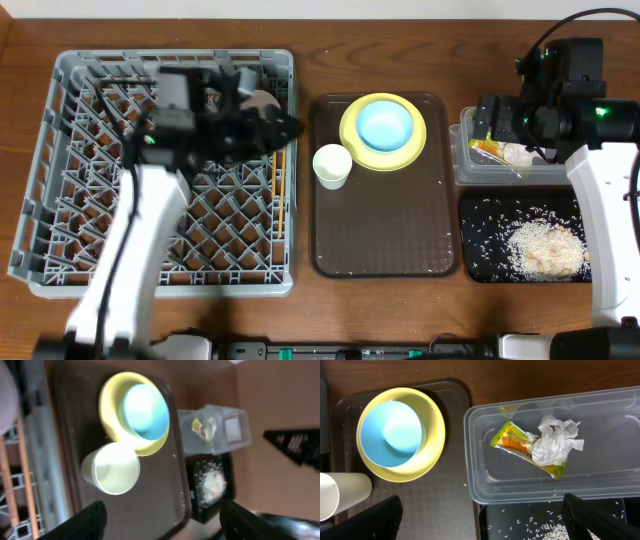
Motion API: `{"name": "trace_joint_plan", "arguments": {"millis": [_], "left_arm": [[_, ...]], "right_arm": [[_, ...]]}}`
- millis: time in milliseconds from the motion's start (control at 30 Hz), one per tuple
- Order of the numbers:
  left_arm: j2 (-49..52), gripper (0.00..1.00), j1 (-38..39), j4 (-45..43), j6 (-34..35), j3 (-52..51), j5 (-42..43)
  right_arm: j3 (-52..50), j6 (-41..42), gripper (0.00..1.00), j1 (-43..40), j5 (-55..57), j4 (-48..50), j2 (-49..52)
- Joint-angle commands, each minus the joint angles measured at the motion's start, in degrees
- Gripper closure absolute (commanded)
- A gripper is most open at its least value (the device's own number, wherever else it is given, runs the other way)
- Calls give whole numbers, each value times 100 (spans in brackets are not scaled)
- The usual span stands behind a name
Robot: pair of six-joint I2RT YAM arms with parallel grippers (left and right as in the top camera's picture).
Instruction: Sort waste into correct bins and load items into the dishwasher rack
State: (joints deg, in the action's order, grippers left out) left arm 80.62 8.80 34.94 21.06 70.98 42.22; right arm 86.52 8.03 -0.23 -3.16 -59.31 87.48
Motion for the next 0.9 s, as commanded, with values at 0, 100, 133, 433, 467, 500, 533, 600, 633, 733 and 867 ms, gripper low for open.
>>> {"name": "trace_joint_plan", "arguments": {"millis": [0, 100, 133, 433, 467, 500, 533, 600, 633, 733, 867], "left_arm": [[-225, 37, 1036, 105, 2, 103, -2671], [-39, 43, 1980, 83, 2, 83, -3805], [90, 43, 2275, 70, 2, 81, -4118], [1631, 43, 3392, -407, -109, 83, -6140], [1766, 43, 3392, -505, -105, 83, -6131], [1910, 44, 3392, -605, -107, 83, -6118], [2035, 44, 3392, -704, -114, 83, -6118], [2210, 47, 3392, -855, -203, 83, -6118], [2264, 52, 3392, -887, -212, 83, -6116], [2286, 62, 3392, -890, -212, 83, -6111], [2286, 68, 3392, -866, -210, 83, -6039]], "right_arm": [[24, -61, 1, 42, 11, -11, 13], [24, -61, 1, 42, 11, -11, 13], [24, -61, 1, 42, 11, -11, 13], [24, -61, 1, 42, 11, -11, 13], [24, -61, 1, 42, 11, -13, 13], [24, -59, 1, 42, 11, -11, 13], [26, -61, 1, 42, 11, -13, 13], [26, -61, 1, 42, 11, -11, 13], [24, -61, 1, 42, 11, -11, 13], [24, -61, 1, 42, 11, -11, 13], [24, -61, 1, 42, 11, -11, 13]]}}
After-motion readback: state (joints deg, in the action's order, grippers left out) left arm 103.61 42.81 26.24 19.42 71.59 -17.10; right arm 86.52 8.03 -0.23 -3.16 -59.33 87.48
